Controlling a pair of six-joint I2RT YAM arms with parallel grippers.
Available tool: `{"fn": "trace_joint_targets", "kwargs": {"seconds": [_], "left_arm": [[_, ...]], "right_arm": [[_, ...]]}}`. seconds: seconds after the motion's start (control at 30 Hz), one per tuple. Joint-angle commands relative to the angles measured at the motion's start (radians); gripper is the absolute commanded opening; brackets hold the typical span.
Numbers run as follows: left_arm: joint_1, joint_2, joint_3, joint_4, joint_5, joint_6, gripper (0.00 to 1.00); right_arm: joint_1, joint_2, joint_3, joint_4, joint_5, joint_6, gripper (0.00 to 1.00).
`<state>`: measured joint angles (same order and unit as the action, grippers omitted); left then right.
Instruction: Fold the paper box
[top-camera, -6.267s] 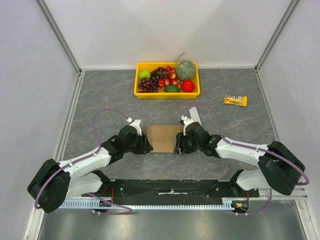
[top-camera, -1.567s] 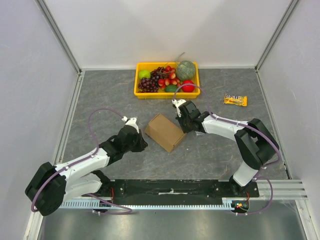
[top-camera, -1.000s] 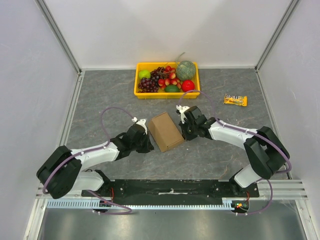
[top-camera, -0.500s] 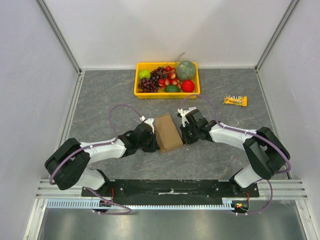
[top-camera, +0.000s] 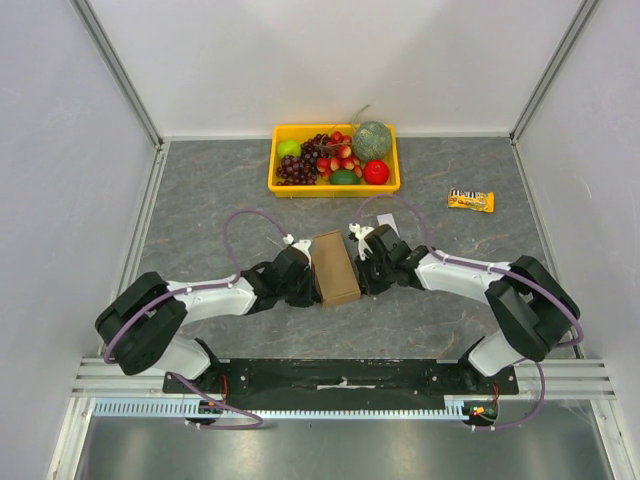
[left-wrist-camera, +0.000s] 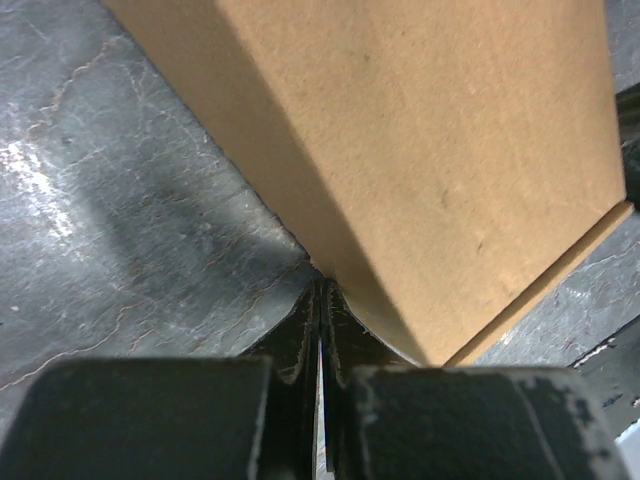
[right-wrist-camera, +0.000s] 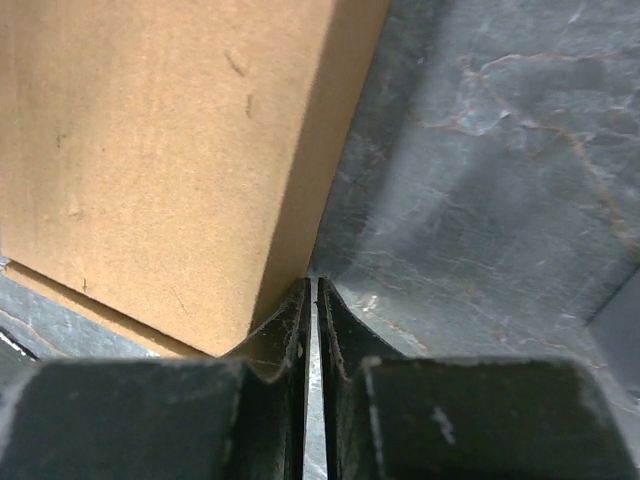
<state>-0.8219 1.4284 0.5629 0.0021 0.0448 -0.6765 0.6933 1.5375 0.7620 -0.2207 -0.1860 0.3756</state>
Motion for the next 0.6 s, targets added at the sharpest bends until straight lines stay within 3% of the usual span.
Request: {"fn": "trace_joint_targets", "kwargs": {"seconds": [0.0,0.27,0.57], "left_arm": [[-0.017,0.032,0.043,0.029,0.006,-0.008,0.02],[-0.029,0.044,0.051,0.044,0.012,-0.021,0.02],[-0.037,-0.048,-0.027,0.018,0.024,-0.055,0.02]], "right_arm": [[0.055,-0.001,-0.012,0.087,-0.041,0.057,0.12],[0.107,0.033,-0.035,0.139,-0.032,0.118,0.12],[0.109,-0.062,-0.069,0.076,-0.018,0.098,0.12]]}}
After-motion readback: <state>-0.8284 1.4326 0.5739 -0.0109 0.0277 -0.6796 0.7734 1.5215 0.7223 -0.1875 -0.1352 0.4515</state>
